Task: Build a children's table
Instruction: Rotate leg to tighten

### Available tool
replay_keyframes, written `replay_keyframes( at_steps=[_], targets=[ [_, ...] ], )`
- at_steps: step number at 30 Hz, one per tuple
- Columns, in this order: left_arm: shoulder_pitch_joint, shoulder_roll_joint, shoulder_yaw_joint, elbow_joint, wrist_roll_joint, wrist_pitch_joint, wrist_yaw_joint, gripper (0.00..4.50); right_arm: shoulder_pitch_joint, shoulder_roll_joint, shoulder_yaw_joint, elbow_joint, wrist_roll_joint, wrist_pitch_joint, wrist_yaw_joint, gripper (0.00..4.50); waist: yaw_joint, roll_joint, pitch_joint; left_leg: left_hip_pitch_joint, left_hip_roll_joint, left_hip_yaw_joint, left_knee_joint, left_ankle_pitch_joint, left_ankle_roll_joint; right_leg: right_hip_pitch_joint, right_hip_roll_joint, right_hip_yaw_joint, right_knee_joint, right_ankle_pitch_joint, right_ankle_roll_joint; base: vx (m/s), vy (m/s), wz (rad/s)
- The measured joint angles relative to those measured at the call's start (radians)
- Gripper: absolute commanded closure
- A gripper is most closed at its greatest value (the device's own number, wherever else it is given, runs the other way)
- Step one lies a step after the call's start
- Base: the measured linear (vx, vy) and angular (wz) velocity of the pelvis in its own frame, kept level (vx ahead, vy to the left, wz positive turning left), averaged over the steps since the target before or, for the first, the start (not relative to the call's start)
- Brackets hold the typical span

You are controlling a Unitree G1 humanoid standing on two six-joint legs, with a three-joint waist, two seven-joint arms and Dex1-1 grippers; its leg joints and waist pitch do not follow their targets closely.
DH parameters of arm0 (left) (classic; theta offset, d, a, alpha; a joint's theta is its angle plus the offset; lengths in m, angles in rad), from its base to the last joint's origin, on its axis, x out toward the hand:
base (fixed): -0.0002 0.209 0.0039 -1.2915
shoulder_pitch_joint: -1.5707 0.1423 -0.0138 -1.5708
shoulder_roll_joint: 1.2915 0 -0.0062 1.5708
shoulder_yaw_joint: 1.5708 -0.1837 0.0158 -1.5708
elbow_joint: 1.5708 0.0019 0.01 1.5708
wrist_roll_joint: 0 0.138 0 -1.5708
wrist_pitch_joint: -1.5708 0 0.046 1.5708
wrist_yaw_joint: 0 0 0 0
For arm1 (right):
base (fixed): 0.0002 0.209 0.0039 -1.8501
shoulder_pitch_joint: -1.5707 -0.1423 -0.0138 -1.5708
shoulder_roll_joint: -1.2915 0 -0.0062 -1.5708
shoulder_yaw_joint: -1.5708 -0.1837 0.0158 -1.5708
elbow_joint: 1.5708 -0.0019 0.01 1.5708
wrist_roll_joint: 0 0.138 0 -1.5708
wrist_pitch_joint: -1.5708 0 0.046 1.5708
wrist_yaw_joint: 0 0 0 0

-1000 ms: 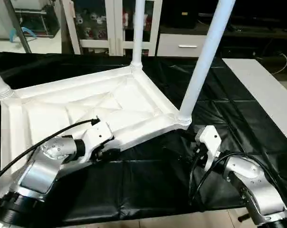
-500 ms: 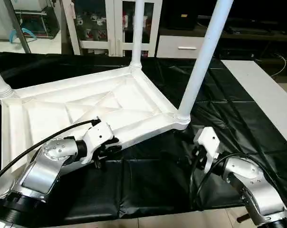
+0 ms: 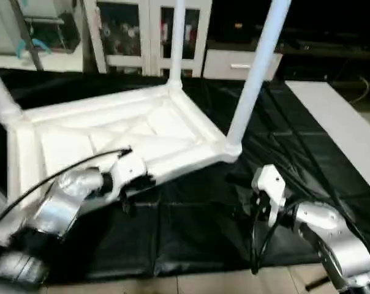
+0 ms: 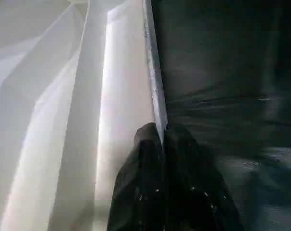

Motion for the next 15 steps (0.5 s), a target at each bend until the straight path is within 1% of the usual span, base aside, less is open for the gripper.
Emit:
replay_keyframes(
  at_steps=[4, 6, 7, 8, 10, 12, 15],
  targets=[
    [-0.062, -0.04, -0.019, 0.103, 0.032, -0.065, 0.028, 4.5, 0.001, 0.0, 0.0, -0.001, -0.001, 0.0, -0.001, 0.53, 0.011, 0.0, 0.0, -0.001, 0.0, 0.0, 0.002, 0.0, -0.001, 0.001, -0.001, 0.0, 0.0, 0.0, 0.0, 0.0, 0.0, 0.0],
    [-0.102, -0.074, -0.033, 0.166, 0.048, -0.101, 0.042, 4.5, 0.002, 0.001, 0.0, -0.002, -0.001, 0.0, -0.001, 0.53, 0.023, 0.0, 0.0, -0.002, 0.0, 0.0, 0.001, 0.001, -0.001, 0.002, -0.001, 0.0, 0.0, 0.001, 0.0, 0.0, 0.0, 0.0],
    [-0.111, -0.081, -0.037, 0.18, 0.053, -0.112, 0.049, 4.5, 0.002, 0.001, 0.0, -0.004, -0.001, 0.0, -0.001, 0.53, 0.028, 0.001, 0.0, -0.002, 0.0, 0.0, 0.001, 0.001, -0.001, 0.002, -0.001, 0.0, 0.0, 0.001, 0.0, 0.0, 0.0, 0.0],
    [-0.138, -0.102, -0.043, 0.23, 0.061, -0.146, 0.052, 4.5, 0.003, -0.001, -0.001, -0.004, -0.001, 0.0, -0.002, 0.53, 0.035, 0.001, 0.0, -0.003, 0.0, 0.0, 0.001, 0.001, 0.0, 0.002, -0.001, 0.0, 0.0, 0.001, -0.001, 0.0, 0.0, 0.0],
    [-0.171, -0.134, -0.048, 0.286, 0.075, -0.177, 0.06, 4.5, 0.003, 0.0, -0.001, -0.005, -0.002, 0.0, -0.002, 0.53, 0.045, 0.004, 0.0, -0.003, 0.0, 0.001, 0.001, 0.001, 0.0, 0.002, -0.002, 0.0, 0.0, 0.001, -0.002, 0.0, 0.0, 0.0],
    [-0.19, -0.167, -0.056, 0.318, 0.087, -0.204, 0.068, 4.5, 0.004, -0.001, -0.002, -0.005, -0.003, -0.002, -0.002, 0.53, 0.056, 0.007, 0.0, -0.005, 0.0, 0.003, 0.001, 0.004, 0.004, 0.002, -0.003, 0.0, 0.0, 0.0, -0.001, 0.0, 0.0, 0.0],
    [-0.202, -0.197, -0.071, 0.337, 0.091, -0.243, 0.067, 4.5, 0.004, 0.0, -0.002, -0.004, -0.003, -0.003, -0.002, 0.53, 0.067, 0.009, 0.001, -0.007, -0.002, 0.003, 0.001, 0.003, 0.005, 0.001, -0.005, 0.0, 0.0, -0.001, 0.0, 0.0, 0.0, 0.0]
  ],
)
